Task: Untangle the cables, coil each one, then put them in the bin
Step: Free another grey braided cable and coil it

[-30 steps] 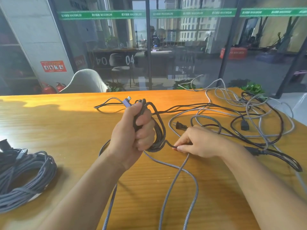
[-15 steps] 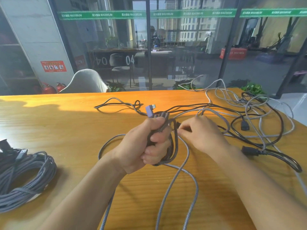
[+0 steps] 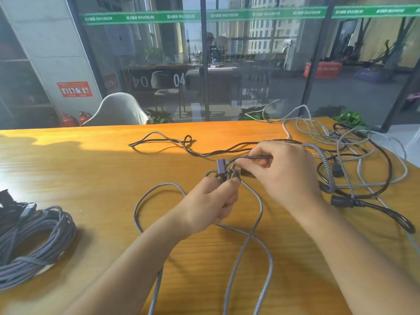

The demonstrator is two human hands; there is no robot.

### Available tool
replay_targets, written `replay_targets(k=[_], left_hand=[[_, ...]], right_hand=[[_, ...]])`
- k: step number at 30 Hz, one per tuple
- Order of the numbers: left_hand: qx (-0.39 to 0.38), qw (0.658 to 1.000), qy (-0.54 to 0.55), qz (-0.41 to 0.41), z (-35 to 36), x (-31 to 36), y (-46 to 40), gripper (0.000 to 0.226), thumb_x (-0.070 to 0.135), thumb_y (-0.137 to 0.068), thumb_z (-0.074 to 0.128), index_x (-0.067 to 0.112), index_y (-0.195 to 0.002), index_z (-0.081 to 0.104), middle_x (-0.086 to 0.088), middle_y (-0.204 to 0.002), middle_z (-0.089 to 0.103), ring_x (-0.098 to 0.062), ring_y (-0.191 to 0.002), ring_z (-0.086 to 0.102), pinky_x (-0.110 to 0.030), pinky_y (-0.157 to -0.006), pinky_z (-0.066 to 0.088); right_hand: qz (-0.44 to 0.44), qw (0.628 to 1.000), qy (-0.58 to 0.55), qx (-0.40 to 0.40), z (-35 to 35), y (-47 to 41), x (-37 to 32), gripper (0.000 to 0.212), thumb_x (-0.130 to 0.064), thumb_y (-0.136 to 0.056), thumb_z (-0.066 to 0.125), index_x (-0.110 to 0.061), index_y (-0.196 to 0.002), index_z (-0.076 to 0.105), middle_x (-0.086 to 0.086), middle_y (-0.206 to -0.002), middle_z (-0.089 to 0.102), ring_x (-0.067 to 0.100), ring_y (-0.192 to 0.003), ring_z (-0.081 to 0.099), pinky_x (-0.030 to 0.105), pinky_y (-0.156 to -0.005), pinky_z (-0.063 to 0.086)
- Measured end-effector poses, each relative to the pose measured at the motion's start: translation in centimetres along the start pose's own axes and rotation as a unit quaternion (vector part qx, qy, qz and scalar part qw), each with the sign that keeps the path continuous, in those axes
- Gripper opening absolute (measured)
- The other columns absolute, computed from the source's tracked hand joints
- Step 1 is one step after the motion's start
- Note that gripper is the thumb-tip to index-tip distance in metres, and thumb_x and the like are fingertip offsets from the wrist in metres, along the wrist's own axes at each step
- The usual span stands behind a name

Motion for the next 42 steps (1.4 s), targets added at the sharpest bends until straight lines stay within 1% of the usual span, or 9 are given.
replay_targets(k=[7, 11, 15, 21, 25, 28, 33, 38, 42], left_hand=[[0.127, 0.990, 0.054, 0.009, -2.3, 0.0, -0.1, 0.054, 0.029, -0.111, 0.040, -0.011, -0.076, 0.033, -0.017, -0.078, 0.016, -0.024, -0.062, 0.014, -0.031, -0.050, 0.014], [0.204, 0.975, 0.087, 0.028, -4.7, -0.1, 0.2, 0.055, 0.027, -0.111, 0.042, -0.013, -0.074, 0.033, -0.017, -0.078, 0.014, -0.026, -0.063, 0.012, -0.030, -0.048, 0.013], [0.256, 0.961, 0.098, 0.041, -6.0, -0.5, 0.3, 0.050, 0.026, -0.111, 0.042, -0.005, -0.073, 0.033, -0.015, -0.078, 0.015, -0.019, -0.058, 0.013, -0.026, -0.046, 0.013], [0.297, 0.949, 0.099, 0.047, -7.2, -1.3, 0.2, 0.044, 0.029, -0.110, 0.043, 0.016, -0.074, 0.020, -0.002, -0.066, 0.018, -0.016, -0.055, 0.016, -0.029, -0.050, 0.014], [0.333, 0.934, 0.126, 0.037, -8.6, -1.9, 0.8, 0.058, 0.030, -0.109, 0.043, 0.029, -0.054, 0.027, 0.005, -0.058, 0.022, -0.016, -0.052, 0.017, -0.027, -0.049, 0.016], [0.335, 0.927, 0.163, 0.042, -8.8, -1.7, 0.9, 0.046, 0.028, -0.109, 0.042, 0.021, -0.069, 0.021, 0.000, -0.064, 0.016, -0.015, -0.052, 0.013, -0.023, -0.043, 0.016], [0.329, 0.921, 0.202, 0.045, -8.7, -1.2, 1.2, 0.043, 0.035, -0.105, 0.039, 0.009, -0.077, 0.020, -0.013, -0.074, 0.012, -0.021, -0.059, 0.008, -0.027, -0.047, 0.009], [0.308, 0.925, 0.221, 0.021, -7.5, -0.7, 1.3, 0.061, 0.063, -0.099, 0.054, 0.020, -0.072, 0.020, -0.004, -0.065, 0.014, -0.019, -0.054, 0.011, -0.027, -0.047, 0.012], [0.288, 0.936, 0.202, 0.026, -7.0, -0.9, 1.0, 0.065, 0.050, -0.091, 0.075, 0.005, -0.073, 0.031, -0.010, -0.068, 0.023, -0.025, -0.059, 0.017, -0.033, -0.051, 0.021]], right_hand=[[0.070, 0.973, -0.163, -0.145, 2.2, 0.8, -0.5, 0.024, -0.026, -0.106, 0.054, -0.038, -0.125, 0.063, -0.012, -0.098, 0.072, 0.010, -0.088, 0.069, 0.041, -0.083, 0.055], [0.095, 0.908, -0.276, -0.300, 4.3, 2.3, -2.1, 0.052, -0.025, -0.109, 0.052, -0.053, -0.150, 0.039, -0.026, -0.150, 0.050, -0.009, -0.137, 0.044, 0.024, -0.112, 0.036], [0.102, 0.906, -0.258, -0.320, 3.8, 1.8, -1.3, 0.054, -0.025, -0.111, 0.046, -0.049, -0.157, 0.032, -0.034, -0.154, 0.042, -0.011, -0.141, 0.038, 0.020, -0.112, 0.033], [0.054, 0.962, 0.045, -0.266, 4.2, 1.8, 0.1, 0.026, -0.025, -0.109, 0.043, -0.027, -0.100, 0.067, -0.013, -0.090, 0.072, 0.014, -0.084, 0.070, 0.040, -0.080, 0.058], [0.012, 0.949, -0.055, -0.309, 4.1, 2.2, -1.7, 0.028, -0.025, -0.111, 0.043, -0.028, -0.108, 0.070, -0.010, -0.073, 0.071, 0.004, -0.065, 0.063, 0.023, -0.065, 0.045], [-0.001, 0.921, -0.169, -0.352, 4.1, 3.2, -3.5, 0.024, -0.021, -0.111, 0.048, -0.022, -0.118, 0.070, -0.009, -0.076, 0.074, 0.003, -0.057, 0.058, 0.013, -0.059, 0.040], [-0.035, 0.876, -0.262, -0.404, 5.2, 4.7, -5.9, 0.023, -0.023, -0.111, 0.048, -0.023, -0.115, 0.071, -0.008, -0.076, 0.070, 0.022, -0.062, 0.052, 0.036, -0.063, 0.045], [-0.075, 0.864, -0.229, -0.443, 6.9, 6.2, -7.2, 0.024, -0.022, -0.112, 0.044, -0.020, -0.105, 0.067, 0.001, -0.073, 0.057, 0.021, -0.064, 0.047, 0.029, -0.061, 0.038], [-0.098, 0.855, -0.221, -0.459, 7.4, 6.6, -7.6, 0.023, -0.021, -0.112, 0.044, -0.022, -0.101, 0.064, -0.002, -0.070, 0.051, 0.017, -0.062, 0.043, 0.029, -0.060, 0.036]])
Point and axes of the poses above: each hand's wrist, its own y-axis away from the middle knuckle, its own z-axis out of the palm, x = y × z, the point moved 7 cm from there along -y, towards the middle knuckle
